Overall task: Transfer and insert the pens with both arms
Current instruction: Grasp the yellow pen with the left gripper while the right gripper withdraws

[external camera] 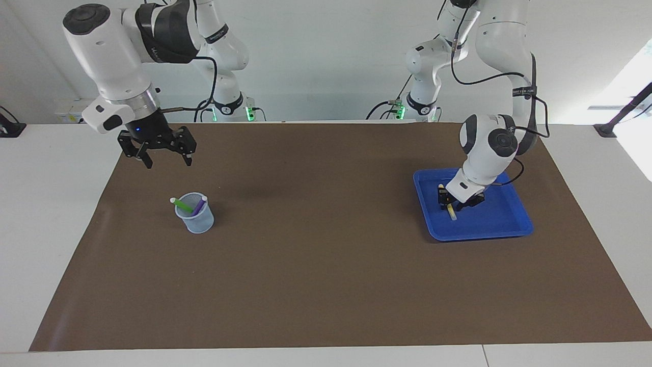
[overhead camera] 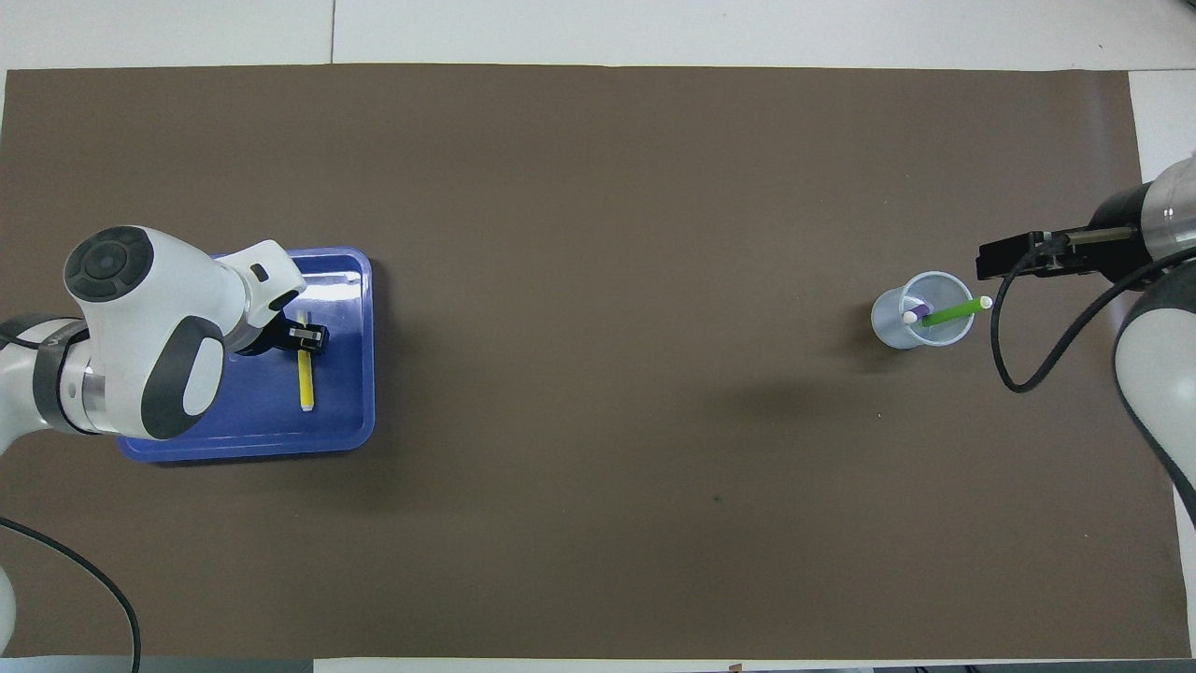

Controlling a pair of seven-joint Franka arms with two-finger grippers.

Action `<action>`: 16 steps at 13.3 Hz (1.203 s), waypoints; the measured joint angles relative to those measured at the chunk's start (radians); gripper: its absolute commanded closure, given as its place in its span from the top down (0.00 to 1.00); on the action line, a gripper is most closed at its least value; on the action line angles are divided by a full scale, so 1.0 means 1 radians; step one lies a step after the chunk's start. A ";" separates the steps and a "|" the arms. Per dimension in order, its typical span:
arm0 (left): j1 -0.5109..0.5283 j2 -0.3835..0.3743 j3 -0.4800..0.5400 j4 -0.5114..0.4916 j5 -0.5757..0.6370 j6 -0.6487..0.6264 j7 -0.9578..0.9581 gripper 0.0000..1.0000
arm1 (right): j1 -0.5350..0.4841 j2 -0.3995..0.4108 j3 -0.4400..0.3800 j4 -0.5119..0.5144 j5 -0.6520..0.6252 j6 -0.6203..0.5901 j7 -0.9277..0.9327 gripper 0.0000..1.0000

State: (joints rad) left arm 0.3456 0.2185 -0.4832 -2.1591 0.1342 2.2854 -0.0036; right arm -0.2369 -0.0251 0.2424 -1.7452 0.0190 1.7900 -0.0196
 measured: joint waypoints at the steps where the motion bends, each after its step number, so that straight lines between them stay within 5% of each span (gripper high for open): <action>1: 0.000 -0.001 -0.003 0.000 0.000 0.000 0.000 0.00 | 0.000 0.002 0.000 0.018 0.000 -0.021 0.008 1.00; 9: 0.026 -0.001 0.002 0.015 0.001 -0.021 0.000 0.00 | 0.048 0.006 0.010 0.081 0.001 -0.116 0.050 1.00; 16: 0.028 0.002 0.001 0.274 -0.101 -0.377 -0.028 0.00 | 0.188 0.006 -0.073 0.088 0.001 -0.134 0.133 1.00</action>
State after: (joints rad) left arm 0.3735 0.2202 -0.4820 -1.8854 0.0329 1.9080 -0.0316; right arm -0.0491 -0.0189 0.1697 -1.6569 0.0201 1.6564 0.1130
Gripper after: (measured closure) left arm 0.833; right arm 0.000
